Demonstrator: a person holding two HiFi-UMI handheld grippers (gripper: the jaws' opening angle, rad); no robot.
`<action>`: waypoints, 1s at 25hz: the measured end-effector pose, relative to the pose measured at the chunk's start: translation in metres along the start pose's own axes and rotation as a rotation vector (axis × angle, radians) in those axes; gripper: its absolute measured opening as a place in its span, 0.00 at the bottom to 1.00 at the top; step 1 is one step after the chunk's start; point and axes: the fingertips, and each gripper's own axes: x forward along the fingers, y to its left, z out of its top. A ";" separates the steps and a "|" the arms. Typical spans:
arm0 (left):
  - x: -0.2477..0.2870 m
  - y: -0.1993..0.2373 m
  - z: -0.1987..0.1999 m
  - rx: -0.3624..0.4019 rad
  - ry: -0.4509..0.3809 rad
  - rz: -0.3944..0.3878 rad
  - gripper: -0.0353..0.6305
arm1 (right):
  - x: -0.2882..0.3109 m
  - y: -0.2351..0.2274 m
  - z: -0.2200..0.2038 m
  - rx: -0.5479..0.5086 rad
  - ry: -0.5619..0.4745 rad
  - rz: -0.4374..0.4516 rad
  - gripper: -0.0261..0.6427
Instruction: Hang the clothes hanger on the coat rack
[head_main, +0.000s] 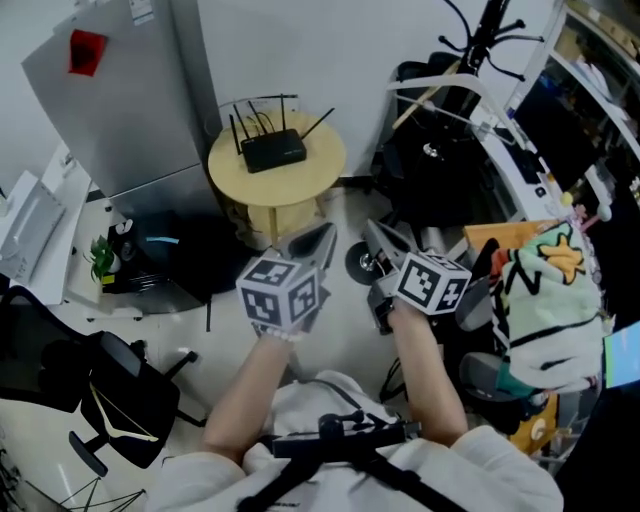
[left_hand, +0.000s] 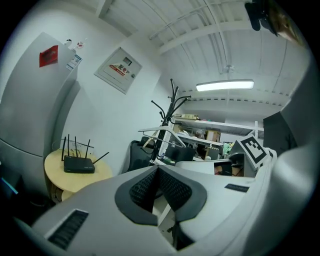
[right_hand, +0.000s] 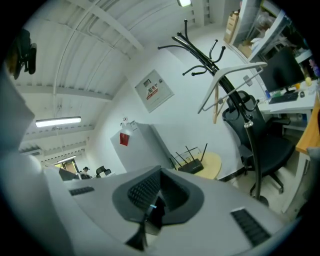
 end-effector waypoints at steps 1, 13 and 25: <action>-0.004 -0.005 -0.005 -0.001 0.003 0.014 0.05 | -0.006 0.000 -0.005 -0.002 0.009 0.005 0.03; -0.073 -0.022 -0.072 -0.040 0.056 0.212 0.05 | -0.037 0.024 -0.092 0.013 0.147 0.147 0.03; -0.103 0.000 -0.059 -0.060 0.035 0.201 0.05 | -0.021 0.063 -0.108 -0.019 0.150 0.151 0.03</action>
